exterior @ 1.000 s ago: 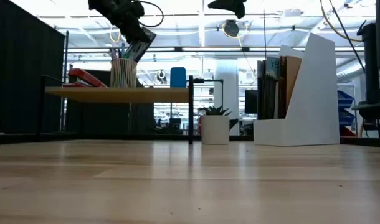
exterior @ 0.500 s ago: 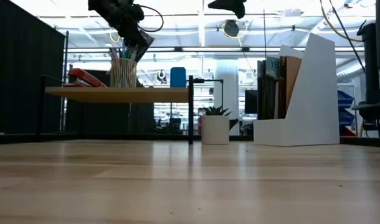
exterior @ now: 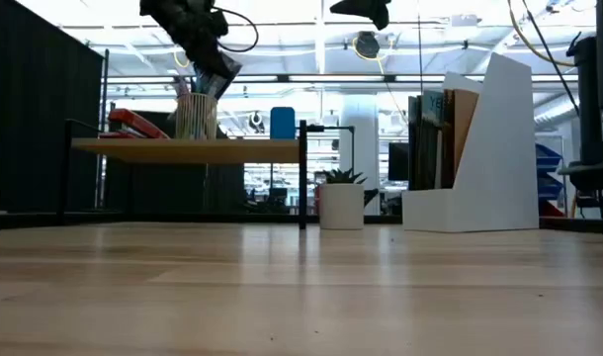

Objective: Stock shelves
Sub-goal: Put the pack of pens into the gold pen holder on the shelf

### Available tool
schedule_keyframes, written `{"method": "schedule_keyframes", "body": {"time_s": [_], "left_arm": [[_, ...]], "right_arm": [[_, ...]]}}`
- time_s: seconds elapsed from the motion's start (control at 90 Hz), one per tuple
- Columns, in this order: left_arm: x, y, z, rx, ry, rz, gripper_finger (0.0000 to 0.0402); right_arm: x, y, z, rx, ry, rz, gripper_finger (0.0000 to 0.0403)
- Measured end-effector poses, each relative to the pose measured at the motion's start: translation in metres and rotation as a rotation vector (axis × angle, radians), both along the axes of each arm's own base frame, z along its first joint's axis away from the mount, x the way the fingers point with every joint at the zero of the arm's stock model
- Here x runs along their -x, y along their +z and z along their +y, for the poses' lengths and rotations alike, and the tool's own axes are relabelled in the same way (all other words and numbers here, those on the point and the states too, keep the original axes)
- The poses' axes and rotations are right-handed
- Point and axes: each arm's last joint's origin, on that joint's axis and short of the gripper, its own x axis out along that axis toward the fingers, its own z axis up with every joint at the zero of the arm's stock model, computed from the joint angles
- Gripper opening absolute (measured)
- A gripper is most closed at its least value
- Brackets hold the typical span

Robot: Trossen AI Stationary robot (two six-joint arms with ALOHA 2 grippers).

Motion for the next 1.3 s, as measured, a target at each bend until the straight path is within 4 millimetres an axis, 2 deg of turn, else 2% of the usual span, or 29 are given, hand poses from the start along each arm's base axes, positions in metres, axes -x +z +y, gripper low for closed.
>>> {"method": "schedule_keyframes", "body": {"time_s": [0.367, 0.722, 0.822, 1.0, 1.144, 1.3], "left_arm": [[0.0, -0.027, 0.003, 0.049, 0.038, 0.097, 0.0054], [0.0, -0.03, 0.003, 0.058, 0.036, 0.101, 0.0058], [0.0, -0.03, 0.003, 0.072, 0.049, 0.094, 0.0079], [0.0, -0.028, 0.003, 0.07, 0.053, 0.089, 0.0146], [0.0, -0.016, 0.003, 0.032, 0.058, 0.068, 0.0185], [0.003, 0.004, 0.003, -0.029, 0.134, 0.065, 0.0196]], "right_arm": [[0.0, 0.0, 0.0, -0.007, -0.002, -0.001, 0.0176], [0.0, 0.0, 0.0, 0.0, 0.001, 0.0, 0.0176], [0.0, 0.0, 0.0, 0.005, 0.001, 0.001, 0.0176], [0.0, 0.0, 0.0, 0.011, 0.003, 0.002, 0.0176], [0.0, 0.0, 0.0, 0.011, 0.003, 0.002, 0.0176], [0.0, 0.0, 0.0, 0.018, 0.005, 0.003, 0.0176]]}}
